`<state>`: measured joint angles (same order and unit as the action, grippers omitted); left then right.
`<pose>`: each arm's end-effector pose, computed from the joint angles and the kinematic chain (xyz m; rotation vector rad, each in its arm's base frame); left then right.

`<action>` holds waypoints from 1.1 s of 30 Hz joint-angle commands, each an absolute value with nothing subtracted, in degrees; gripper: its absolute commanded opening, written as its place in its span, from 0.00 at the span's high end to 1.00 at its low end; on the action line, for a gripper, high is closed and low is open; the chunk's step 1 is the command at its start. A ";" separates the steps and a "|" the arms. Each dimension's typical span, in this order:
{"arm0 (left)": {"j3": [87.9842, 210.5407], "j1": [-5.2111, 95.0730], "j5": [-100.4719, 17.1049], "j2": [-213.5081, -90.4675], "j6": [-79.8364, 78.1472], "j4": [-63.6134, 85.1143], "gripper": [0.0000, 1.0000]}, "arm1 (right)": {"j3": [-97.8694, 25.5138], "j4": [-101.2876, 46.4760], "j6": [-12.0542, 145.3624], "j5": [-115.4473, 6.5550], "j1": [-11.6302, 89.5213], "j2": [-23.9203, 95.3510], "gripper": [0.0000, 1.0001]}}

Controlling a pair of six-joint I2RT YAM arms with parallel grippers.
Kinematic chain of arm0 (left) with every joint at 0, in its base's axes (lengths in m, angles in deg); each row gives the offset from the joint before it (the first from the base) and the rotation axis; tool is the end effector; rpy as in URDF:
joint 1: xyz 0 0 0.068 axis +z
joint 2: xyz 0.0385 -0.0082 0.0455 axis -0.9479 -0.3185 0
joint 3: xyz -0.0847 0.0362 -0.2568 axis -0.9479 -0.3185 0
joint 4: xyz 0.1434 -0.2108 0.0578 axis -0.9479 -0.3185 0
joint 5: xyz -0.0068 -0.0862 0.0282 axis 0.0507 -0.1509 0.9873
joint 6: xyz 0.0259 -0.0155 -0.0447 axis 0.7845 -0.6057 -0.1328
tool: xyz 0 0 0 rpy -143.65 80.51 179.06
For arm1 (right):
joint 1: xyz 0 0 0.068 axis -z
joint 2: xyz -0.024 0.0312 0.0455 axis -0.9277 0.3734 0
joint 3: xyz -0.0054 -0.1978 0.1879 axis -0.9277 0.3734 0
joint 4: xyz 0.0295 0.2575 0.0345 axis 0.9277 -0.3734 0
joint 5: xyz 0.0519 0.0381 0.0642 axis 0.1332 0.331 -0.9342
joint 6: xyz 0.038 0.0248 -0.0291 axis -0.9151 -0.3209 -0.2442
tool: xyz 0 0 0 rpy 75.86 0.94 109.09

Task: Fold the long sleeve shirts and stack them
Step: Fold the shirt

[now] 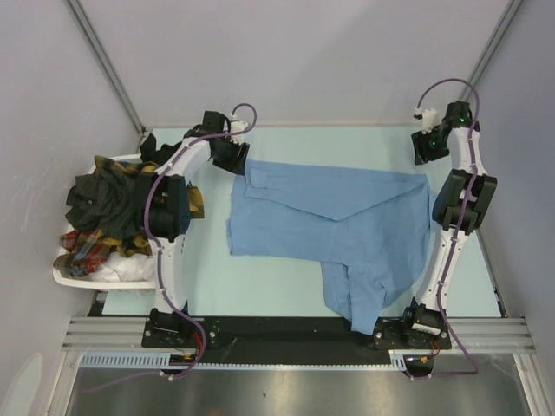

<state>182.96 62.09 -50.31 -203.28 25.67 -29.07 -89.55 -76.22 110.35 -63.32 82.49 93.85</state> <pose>0.4765 -0.0888 0.2019 0.6428 2.4800 -0.3444 0.5123 -0.1213 0.2083 -0.5936 2.4749 0.0338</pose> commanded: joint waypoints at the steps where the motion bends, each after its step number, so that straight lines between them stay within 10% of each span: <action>1: 189.92 62.47 -46.26 -207.18 22.95 -28.53 0.40 | -89.74 -82.70 106.61 -65.79 86.87 90.95 0.44; 18: 199.70 62.38 -47.92 -215.54 21.98 -36.08 0.48 | -81.13 -84.12 98.78 -70.89 91.45 90.95 0.44; 28: 199.00 62.47 -50.38 -216.50 22.07 -37.94 0.77 | -80.51 -81.04 98.25 -72.46 89.61 92.80 0.96; 33: 198.82 63.87 -48.99 -215.98 21.46 -37.41 1.00 | -81.74 -79.20 98.17 -72.03 87.15 93.41 1.00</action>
<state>197.30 62.26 -49.17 -216.00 22.33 -36.85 -80.37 -81.75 98.55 -70.86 89.44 93.17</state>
